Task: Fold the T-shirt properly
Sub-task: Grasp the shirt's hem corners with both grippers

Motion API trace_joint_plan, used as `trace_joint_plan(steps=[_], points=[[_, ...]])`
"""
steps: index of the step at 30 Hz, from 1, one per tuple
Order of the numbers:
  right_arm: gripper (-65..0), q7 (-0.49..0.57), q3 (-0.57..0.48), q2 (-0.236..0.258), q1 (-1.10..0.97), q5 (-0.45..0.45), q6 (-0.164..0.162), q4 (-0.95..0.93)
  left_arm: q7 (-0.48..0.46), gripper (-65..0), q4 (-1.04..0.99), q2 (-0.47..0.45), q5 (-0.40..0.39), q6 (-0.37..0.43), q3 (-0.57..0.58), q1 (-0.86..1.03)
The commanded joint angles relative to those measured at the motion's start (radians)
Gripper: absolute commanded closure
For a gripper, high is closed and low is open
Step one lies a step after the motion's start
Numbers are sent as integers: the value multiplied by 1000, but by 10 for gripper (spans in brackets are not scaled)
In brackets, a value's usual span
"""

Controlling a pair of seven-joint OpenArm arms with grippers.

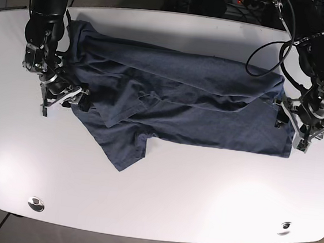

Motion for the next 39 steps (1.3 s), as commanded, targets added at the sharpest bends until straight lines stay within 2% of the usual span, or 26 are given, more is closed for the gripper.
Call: trace_joint_plan(steps=[1, 3, 6, 8, 9, 10, 12, 13, 16, 20, 24, 28, 29, 30, 33, 34, 38, 39], points=[[-273, -31, -2, 11, 39, -4, -8, -35, -20, -397, -9, -20, -10, -1, -7, -39], [-220, -31, -5, 11, 68, -4, -8, -77, -20, -397, -37, -20, -10, -1, -7, -46], [-189, -31, -5, 9, 82, -4, -5, -95, -20, -397, -75, -20, -8, -1, -9, -84], [-103, -31, -5, 9, 82, -4, -6, -95, -20, -401, -115, -20, 15, -1, -9, -115], [-29, -31, -5, 9, 83, -4, -11, -95, -20, -403, -147, -19, 49, 74, -9, -150], [-19, -31, -5, 9, 83, -4, -11, -97, -21, -414, -193, -19, 66, 141, -9, -191], [-19, -31, -4, 9, 83, -4, -11, -94, -24, -460, -270, -19, 66, 218, -9, -245], [-19, -31, -2, 9, 83, -4, -11, -94, -55, -496, -322, -20, 67, 266, -6, -274], [-19, -31, -1, 9, 83, -4, -12, -94, -176, -543, -436, -28, 67, 348, 0, -296], [-19, -31, -1, 9, 83, -4, -12, -92, -258, -554, -640, -79, 62, 348, 73, -349], [-19, -31, -1, 8, 83, -4, -12, -78, -333, -554, -804, -109, 62, 347, 76, -357], [-19, -31, -1, 8, 83, -3, -12, -77, -328, -544, -836, -109, 62, 264, 76, -349], [-19, -31, -1, 8, 83, -3, -12, -75, -328, -517, -847, -109, 66, 244, 76, -349], [-19, -31, 1, 8, 83, -3, -12, -68, -328, -458, -867, -109, 64, 229, 76, -349], [-19, -31, 1, 8, 80, -3, -12, -43, -333, -81, -937, -109, 62, 161, 74, -354], [-19, -31, 1, 8, 80, -3, -12, -43, -333, 0, -945, -109, 62, 137, 74, -355], [-19, -20, 1, 8, 79, 2, -12, -35, -327, -1, -882, -103, 61, 3, 69, -354], [-19, -10, 1, 8, 76, 3, -12, -20, -314, -1, -842, -89, 61, -1, 69, -351]])
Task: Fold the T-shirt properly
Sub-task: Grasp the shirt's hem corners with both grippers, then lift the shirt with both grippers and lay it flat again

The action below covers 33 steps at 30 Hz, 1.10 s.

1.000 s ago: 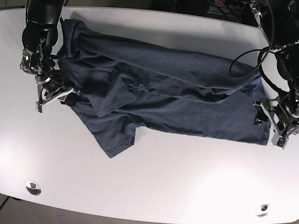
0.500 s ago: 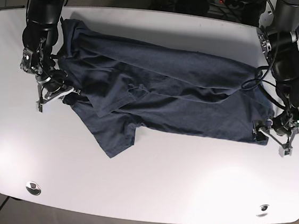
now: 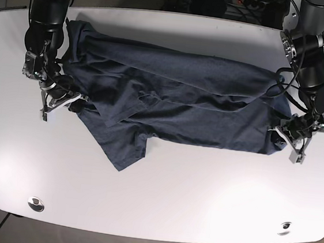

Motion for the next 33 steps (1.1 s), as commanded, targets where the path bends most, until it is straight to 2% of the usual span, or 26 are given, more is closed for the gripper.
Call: trace_joint_plan(steps=[1, 6, 10, 12, 14, 17, 21, 24, 27, 31, 33], points=[[-19, 27, 5, 13, 4, 5, 3, 59, 47, -1, 111, 13, 8, -6, -2, -14], [-19, 26, 3, 20, 14, 1, 3, 201, 176, -1, 424, 51, 8, -6, -38, -15], [-19, -28, 2, 45, 141, 1, 3, 210, 230, -1, 538, 68, 9, -6, -16, -96], [-19, -54, 0, 62, 233, 1, 3, 208, 254, -1, 533, 68, 11, -6, -7, -192], [-19, -109, -1, 97, 402, 1, 5, 205, 249, -1, 467, 62, 12, -6, 56, -348], [-19, -148, -53, 134, 636, 1, 8, 155, 199, -1, 314, 57, 12, -6, 111, -591], [-19, -174, -121, 171, 896, 2, 11, 104, 162, -1, 156, 33, 14, -6, 114, -864], [-19, -234, -123, 171, 999, 5, 11, 130, 159, -1, 139, 2, 9, -6, 114, -892], [-19, -275, -104, 171, 916, 9, 11, 234, 165, -1, 187, -7, 9, -6, 107, -892], [-19, -283, 13, 163, 624, 9, 11, 368, 226, -1, 363, -35, 6, -6, 53, -666], [-19, -275, 59, 158, 422, 9, 11, 415, 249, -1, 477, -35, 6, -6, -8, -468]])
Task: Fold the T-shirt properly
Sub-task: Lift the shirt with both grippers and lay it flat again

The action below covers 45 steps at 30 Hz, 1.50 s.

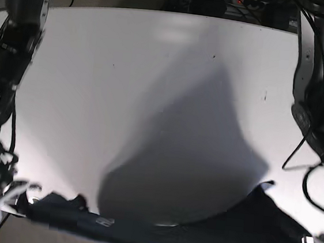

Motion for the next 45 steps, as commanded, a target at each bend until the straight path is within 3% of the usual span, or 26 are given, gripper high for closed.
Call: trace_joint_plan(steps=[1, 3, 6, 9, 13, 15, 17, 18, 20, 24, 28, 31, 33, 35, 36, 37, 38, 39, 42, 45], points=[[-19, 34, 50, -9, -119, 7, 0, 63, -5, -1, 86, -10, 4, 2, -30, 123], [-19, 34, 119, -52, -315, 1, 0, 92, -7, 0, 147, -8, 4, 2, -91, 327], [-19, 35, 142, -89, -521, 6, 2, 92, -27, 0, 164, 22, 4, 2, -153, 539], [-19, 75, 172, -123, -665, 6, 2, 124, -36, 0, 169, 31, 4, 2, -185, 679], [-41, 117, 131, -154, -733, 1, 34, 185, -36, 0, 169, 33, 4, 2, -205, 763], [-182, 117, 99, -164, -688, -2, 34, 172, -36, 0, 169, 33, 4, 2, -205, 780], [-374, 127, 19, -163, -618, -3, 34, 96, -33, 0, 187, 28, 4, 2, -205, 780], [-433, 137, -13, -163, -578, -17, 34, 60, -33, 0, 206, 28, 6, 2, -206, 780], [-501, 167, -104, -163, -484, -94, 34, -39, -33, 0, 245, 30, 6, 2, -203, 809], [-507, 267, -217, -203, -332, -255, 37, -255, -33, 0, 295, 31, 6, 2, -199, 840], [-507, 325, -221, -249, -285, -344, 43, -390, -33, 0, 295, 28, 6, 2, -205, 849], [-503, 365, -214, -284, -256, -346, 72, -471, -33, 0, 295, 27, 6, 2, -206, 849], [-484, 436, -214, -301, -237, -344, 74, -537, -33, 0, 295, 27, 6, 2, -208, 849], [-360, 468, -214, -309, -226, -344, 79, -594, -33, 0, 295, 27, 6, 2, -208, 849], [-254, 482, -213, -310, -217, -344, 79, -613, -33, 0, 295, 27, 6, 2, -208, 849], [-73, 490, -213, -310, -211, -344, 79, -619, -33, 0, 295, 27, 6, 2, -208, 849], [0, 490, -213, -310, -211, -344, 77, -613, -33, 0, 295, 27, 6, 2, -208, 849], [-46, 490, -211, -310, -214, -342, 79, -590, -33, 0, 295, 27, 6, 2, -208, 849], [-19, 480, -211, -306, -285, -342, 71, -433, -33, 0, 342, 33, -5, 2, -208, 846], [-19, 362, -150, -299, -407, -344, 71, -181, -25, 0, 466, 39, -83, 2, -202, 855]])
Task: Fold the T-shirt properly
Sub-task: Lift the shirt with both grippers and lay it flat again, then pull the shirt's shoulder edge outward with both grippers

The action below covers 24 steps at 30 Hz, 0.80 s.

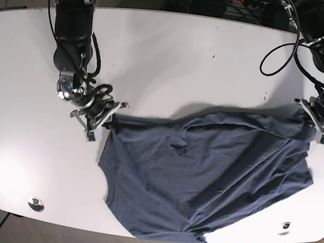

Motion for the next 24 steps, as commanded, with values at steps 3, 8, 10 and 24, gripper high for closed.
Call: trace_joint_plan(steps=[3, 8, 10, 24], points=[[-19, -115, 124, 13, -175, 7, 8, 365, 44, 0, 177, 2, -86, -1, -5, 32], [-19, -159, 208, 11, -477, 7, 9, 662, 51, 0, 254, 2, -100, -1, -68, 164], [-19, -161, 230, 11, -542, 7, 9, 719, 51, 0, 252, 2, -98, -1, -82, 184], [-517, -164, 438, -157, -577, 79, 9, 672, 51, 0, 223, 1, -91, -1, -82, 181]])
